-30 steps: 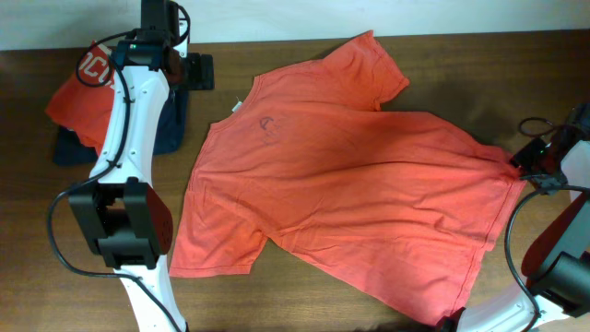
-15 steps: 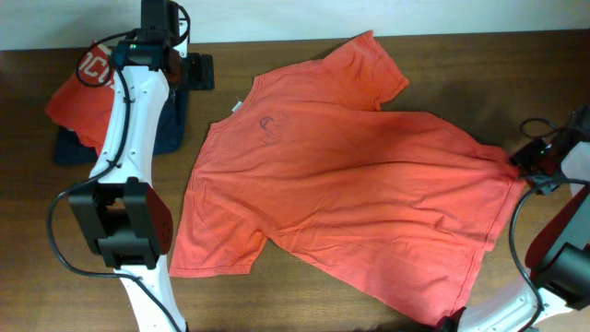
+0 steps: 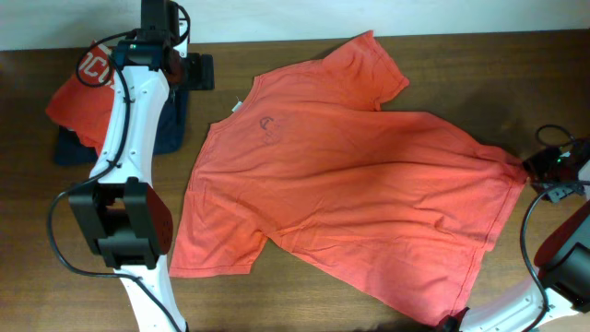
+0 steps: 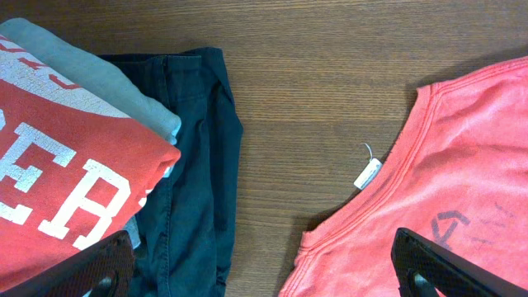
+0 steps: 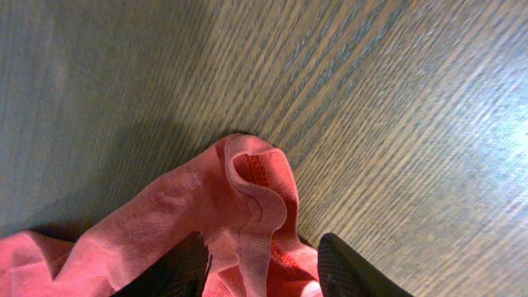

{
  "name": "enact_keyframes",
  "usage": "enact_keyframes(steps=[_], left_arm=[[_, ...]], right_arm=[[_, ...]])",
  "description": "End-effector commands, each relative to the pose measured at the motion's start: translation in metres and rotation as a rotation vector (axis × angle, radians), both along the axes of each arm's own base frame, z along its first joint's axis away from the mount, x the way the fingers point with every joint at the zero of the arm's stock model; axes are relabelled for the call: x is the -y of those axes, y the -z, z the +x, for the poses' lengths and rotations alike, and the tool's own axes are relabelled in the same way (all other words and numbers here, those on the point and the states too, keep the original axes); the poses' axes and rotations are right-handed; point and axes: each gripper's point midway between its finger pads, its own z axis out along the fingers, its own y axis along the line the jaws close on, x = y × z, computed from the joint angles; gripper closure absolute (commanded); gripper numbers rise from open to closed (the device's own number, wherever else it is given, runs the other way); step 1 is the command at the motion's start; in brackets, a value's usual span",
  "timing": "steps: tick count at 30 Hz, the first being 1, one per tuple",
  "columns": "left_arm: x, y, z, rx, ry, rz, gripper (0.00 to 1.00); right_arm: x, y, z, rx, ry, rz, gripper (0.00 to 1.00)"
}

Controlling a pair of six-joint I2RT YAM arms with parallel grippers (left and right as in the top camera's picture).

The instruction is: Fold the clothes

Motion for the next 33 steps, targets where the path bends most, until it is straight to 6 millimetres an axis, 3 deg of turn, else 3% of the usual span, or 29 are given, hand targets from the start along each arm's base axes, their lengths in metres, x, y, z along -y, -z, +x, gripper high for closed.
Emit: enact_keyframes(steps=[1,4,8,21,27,33], left_arm=[[0.001,-0.015,0.001,0.032,0.001,-0.010,0.01],[0.001,-0.015,0.001,0.032,0.001,-0.010,0.01],[0.001,-0.015,0.001,0.032,0.001,-0.010,0.01],[0.001,-0.015,0.001,0.032,0.001,-0.010,0.01],[0.001,-0.015,0.001,0.032,0.001,-0.010,0.01],[0.001,-0.015,0.001,0.032,0.001,-0.010,0.01]], right_arm=[[-0.003,0.009,0.004,0.005,-0.004,0.032,0.52],[-0.001,0.008,0.006,0.014,-0.005,0.023,0.63],[0.004,0.006,0.012,0.038,-0.005,0.002,0.96],[0.038,-0.018,0.048,0.182,-0.167,-0.238,0.96],[0.060,-0.023,0.046,0.154,-0.119,-0.343,0.90],[0.075,-0.031,0.047,0.160,-0.133,-0.421,0.91]])
